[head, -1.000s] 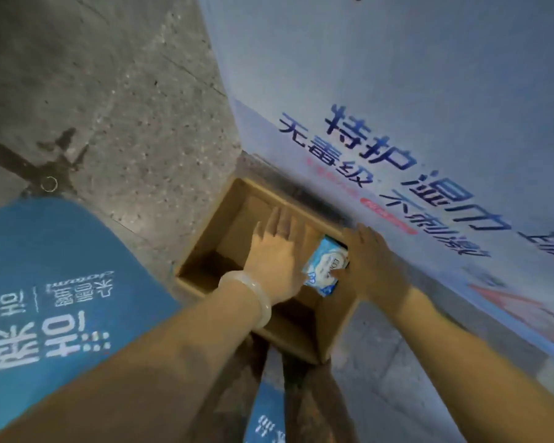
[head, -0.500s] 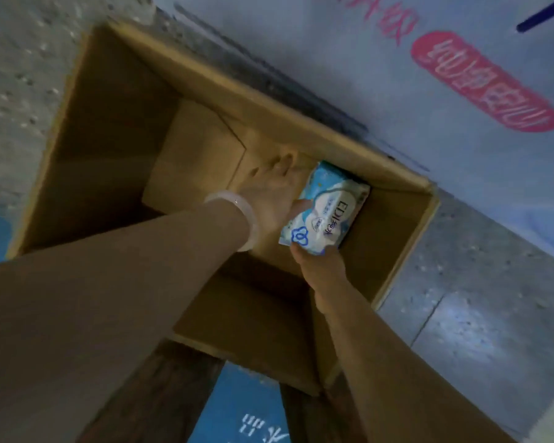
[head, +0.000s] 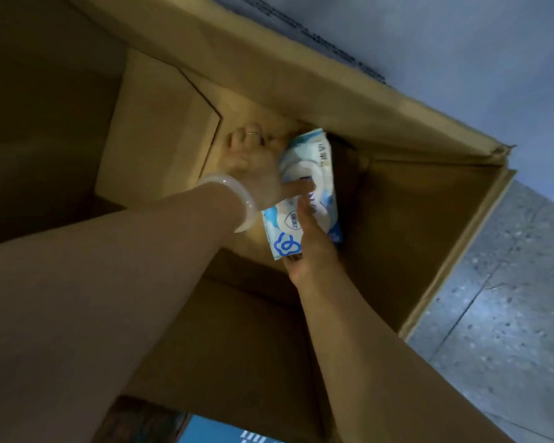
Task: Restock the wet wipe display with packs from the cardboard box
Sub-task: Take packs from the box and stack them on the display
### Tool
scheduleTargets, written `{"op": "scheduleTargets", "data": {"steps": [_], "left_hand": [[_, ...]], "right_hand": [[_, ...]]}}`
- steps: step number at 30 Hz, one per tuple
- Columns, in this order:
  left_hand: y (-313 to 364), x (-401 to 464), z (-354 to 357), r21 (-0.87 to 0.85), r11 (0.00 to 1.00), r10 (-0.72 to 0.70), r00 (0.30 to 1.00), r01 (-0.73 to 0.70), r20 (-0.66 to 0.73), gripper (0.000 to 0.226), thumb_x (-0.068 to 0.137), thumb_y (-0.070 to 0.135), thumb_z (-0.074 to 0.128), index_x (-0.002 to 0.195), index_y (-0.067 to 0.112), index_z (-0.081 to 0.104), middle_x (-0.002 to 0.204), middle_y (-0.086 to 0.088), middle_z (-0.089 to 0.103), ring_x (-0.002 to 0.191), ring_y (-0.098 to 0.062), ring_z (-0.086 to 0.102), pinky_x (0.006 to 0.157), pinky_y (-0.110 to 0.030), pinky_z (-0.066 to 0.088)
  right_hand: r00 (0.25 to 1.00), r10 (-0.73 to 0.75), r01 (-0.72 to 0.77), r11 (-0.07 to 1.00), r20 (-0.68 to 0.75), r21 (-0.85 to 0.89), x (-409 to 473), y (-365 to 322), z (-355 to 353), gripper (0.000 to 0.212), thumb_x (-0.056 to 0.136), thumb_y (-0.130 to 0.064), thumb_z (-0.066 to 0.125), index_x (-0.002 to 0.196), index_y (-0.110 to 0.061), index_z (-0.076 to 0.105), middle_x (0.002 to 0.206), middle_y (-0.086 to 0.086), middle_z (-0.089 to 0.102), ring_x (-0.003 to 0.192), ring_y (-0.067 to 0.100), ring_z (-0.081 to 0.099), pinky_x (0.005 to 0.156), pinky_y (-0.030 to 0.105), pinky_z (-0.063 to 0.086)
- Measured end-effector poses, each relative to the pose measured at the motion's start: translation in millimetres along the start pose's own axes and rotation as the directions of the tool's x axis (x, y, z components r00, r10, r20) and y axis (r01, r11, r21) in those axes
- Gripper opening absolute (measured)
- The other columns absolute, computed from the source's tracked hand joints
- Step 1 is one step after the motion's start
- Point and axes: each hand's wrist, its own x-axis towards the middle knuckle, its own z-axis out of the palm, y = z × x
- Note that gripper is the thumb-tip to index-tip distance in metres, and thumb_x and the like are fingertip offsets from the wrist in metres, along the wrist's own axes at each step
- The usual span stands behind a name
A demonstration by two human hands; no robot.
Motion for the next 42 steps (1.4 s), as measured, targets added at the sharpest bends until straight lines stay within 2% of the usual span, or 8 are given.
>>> {"op": "scheduleTargets", "data": {"steps": [3, 8, 14, 21, 24, 31, 37, 42], "left_hand": [[-32.5, -2.9, 6.3, -0.228, 0.961, -0.140, 0.985, 0.159, 0.099, 0.090, 0.066, 0.073, 0.060, 0.139, 0.024, 0.039, 0.132, -0.015, 0.042, 0.127, -0.033, 0.037, 0.104, -0.041, 0.033], [-46.2, -5.3, 28.1, -0.734, 0.614, -0.123, 0.954, 0.289, 0.273, 0.071, 0.067, 0.055, 0.075, 0.121, 0.019, 0.046, 0.107, 0.015, 0.056, 0.101, -0.005, 0.056, 0.098, -0.028, 0.044], [-45.4, -52.1, 26.8, -0.882, 0.390, -0.159, 0.963, 0.265, 0.219, 0.057, 0.076, 0.033, 0.076, 0.126, 0.019, 0.053, 0.113, 0.015, 0.057, 0.103, -0.004, 0.054, 0.074, -0.002, 0.043], [-54.9, -168.9, -59.9, -0.971, 0.080, -0.292, 0.937, 0.225, 0.193, 0.056, 0.066, 0.027, 0.084, 0.111, 0.024, 0.050, 0.097, 0.017, 0.064, 0.087, 0.005, 0.061, 0.071, -0.009, 0.050], [-59.6, -215.9, -124.8, -0.990, 0.036, -0.302, 0.946, 0.136, 0.119, 0.080, 0.048, 0.037, 0.093, 0.115, 0.015, 0.055, 0.107, -0.001, 0.071, 0.096, -0.012, 0.070, 0.086, -0.035, 0.058], [-50.9, -335.4, -307.9, -0.982, 0.146, -0.291, 0.943, -0.122, -0.161, 0.076, 0.057, 0.024, 0.089, 0.123, 0.008, 0.055, 0.110, -0.005, 0.071, 0.096, -0.011, 0.070, 0.086, -0.030, 0.057], [-13.6, -436.8, -433.1, -0.936, 0.146, -0.250, 0.904, -0.320, -0.347, 0.067, 0.049, 0.037, 0.091, 0.108, 0.025, 0.061, 0.100, 0.006, 0.076, 0.095, -0.014, 0.072, 0.082, -0.036, 0.059], [13.5, -496.9, -522.9, -0.851, 0.183, -0.206, 0.827, -0.492, -0.523, 0.065, 0.050, 0.030, 0.092, 0.104, 0.035, 0.057, 0.098, 0.010, 0.075, 0.086, -0.003, 0.071, 0.073, -0.029, 0.060]], "right_hand": [[0.995, -0.100, 0.100, 0.985, 0.006, -0.143, -26.9, -18.2, 22.9, 0.114, 0.027, -0.064, 0.086, 0.128, -0.020, 0.054, 0.118, 0.002, 0.068, 0.095, 0.018, 0.068, 0.073, 0.030, 0.057], [0.971, -0.231, 0.240, 0.948, 0.065, -0.209, -35.1, -43.3, 30.7, 0.061, 0.057, -0.024, 0.089, 0.113, -0.015, 0.064, 0.098, 0.005, 0.074, 0.082, 0.016, 0.074, 0.068, 0.030, 0.061], [0.939, -0.342, 0.332, 0.861, 0.044, -0.385, -78.7, -59.1, 32.2, 0.106, 0.034, -0.030, 0.095, 0.128, -0.006, 0.050, 0.112, 0.008, 0.068, 0.094, 0.022, 0.071, 0.079, 0.040, 0.060], [0.919, -0.353, 0.388, 0.725, 0.177, -0.569, -236.3, -78.3, 56.1, 0.098, 0.056, -0.009, 0.090, 0.133, -0.017, 0.028, 0.104, -0.004, 0.056, 0.089, 0.013, 0.062, 0.069, 0.028, 0.056], [0.874, -0.418, 0.484, 0.695, 0.250, -0.531, -317.3, -85.9, 69.1, 0.095, 0.059, -0.015, 0.089, 0.133, -0.017, 0.029, 0.110, -0.004, 0.059, 0.086, 0.007, 0.062, 0.057, 0.018, 0.053], [0.623, -0.681, 0.782, 0.527, 0.385, -0.334, -512.7, -114.7, 91.4, 0.092, 0.046, -0.017, 0.092, 0.124, 0.000, 0.048, 0.112, 0.012, 0.068, 0.096, 0.022, 0.071, 0.080, 0.042, 0.060], [0.484, -0.797, 0.874, 0.420, 0.361, -0.244, -672.9, -135.4, 79.9, 0.102, 0.024, -0.036, 0.088, 0.112, -0.025, 0.038, 0.109, 0.006, 0.068, 0.094, 0.023, 0.070, 0.080, 0.047, 0.059], [0.297, -0.875, 0.955, 0.284, 0.383, -0.092, -777.1, -155.2, 60.9, 0.083, 0.049, -0.001, 0.091, 0.104, -0.030, 0.036, 0.096, -0.010, 0.064, 0.070, -0.010, 0.066, 0.058, 0.010, 0.053]]}}
